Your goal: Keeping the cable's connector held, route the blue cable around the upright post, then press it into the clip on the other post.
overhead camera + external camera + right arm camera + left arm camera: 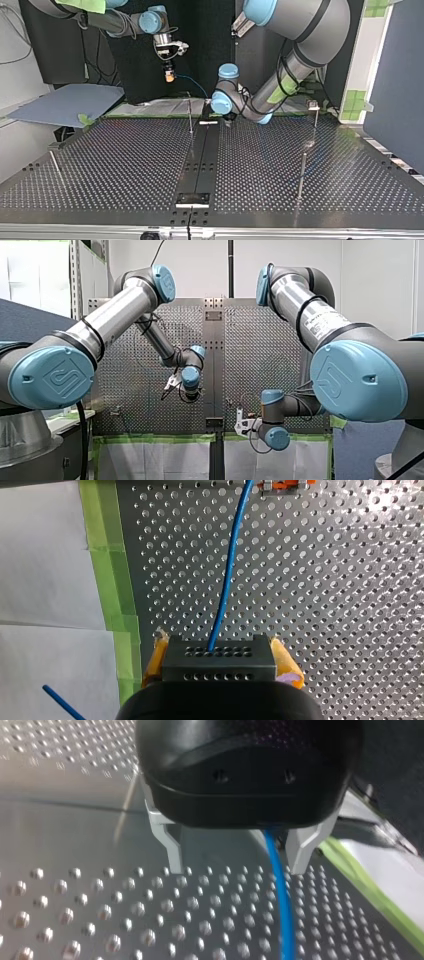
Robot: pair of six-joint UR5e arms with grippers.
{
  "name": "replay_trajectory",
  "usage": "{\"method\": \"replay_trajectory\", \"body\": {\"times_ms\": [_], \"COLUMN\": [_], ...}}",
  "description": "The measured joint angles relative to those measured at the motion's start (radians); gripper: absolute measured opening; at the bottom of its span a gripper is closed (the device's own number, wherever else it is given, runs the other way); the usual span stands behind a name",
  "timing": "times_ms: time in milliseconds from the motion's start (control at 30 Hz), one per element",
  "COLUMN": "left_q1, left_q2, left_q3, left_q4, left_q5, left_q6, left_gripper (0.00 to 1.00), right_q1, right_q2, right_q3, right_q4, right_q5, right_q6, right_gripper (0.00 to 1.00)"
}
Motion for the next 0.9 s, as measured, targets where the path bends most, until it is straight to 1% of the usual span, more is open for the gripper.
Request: {"method": "replay_trajectory", "body": {"times_ms": [200,300,367,433,500,733,900], "left_q1": [-0.012,-0.018,-0.023,-0.030,-0.040,-0.071,-0.089], "left_q2": [-0.005,-0.023,-0.037,-0.046,-0.051,-0.053,-0.053], "left_q3": [0.000,0.000,0.000,0.000,0.000,0.000,0.000], "left_q4": [-0.018,-0.040,-0.051,-0.055,-0.055,-0.071,-0.091], "left_q5": [0.059,0.091,0.110,0.130,0.151,0.219,0.237], "left_q6": [-0.058,-0.091,-0.110,-0.130,-0.142,-0.157,-0.155], "left_gripper": [0.98,0.98,0.98,0.98,0.98,0.98,0.98], "right_q1": [0.000,0.000,-0.001,-0.001,-0.001,-0.003,-0.006], "right_q2": [0.000,0.000,0.000,0.000,0.000,0.000,0.000], "right_q3": [0.000,0.000,-0.001,-0.003,-0.006,-0.010,-0.011], "right_q4": [-0.004,-0.005,-0.004,-0.002,-0.001,0.014,0.018], "right_q5": [-0.010,-0.024,-0.038,-0.050,-0.056,-0.072,-0.077], "right_q6": [-0.001,-0.001,0.000,0.000,0.000,-0.001,0.000], "right_gripper": [0.00,0.00,0.00,0.00,0.00,0.00,0.00]}}
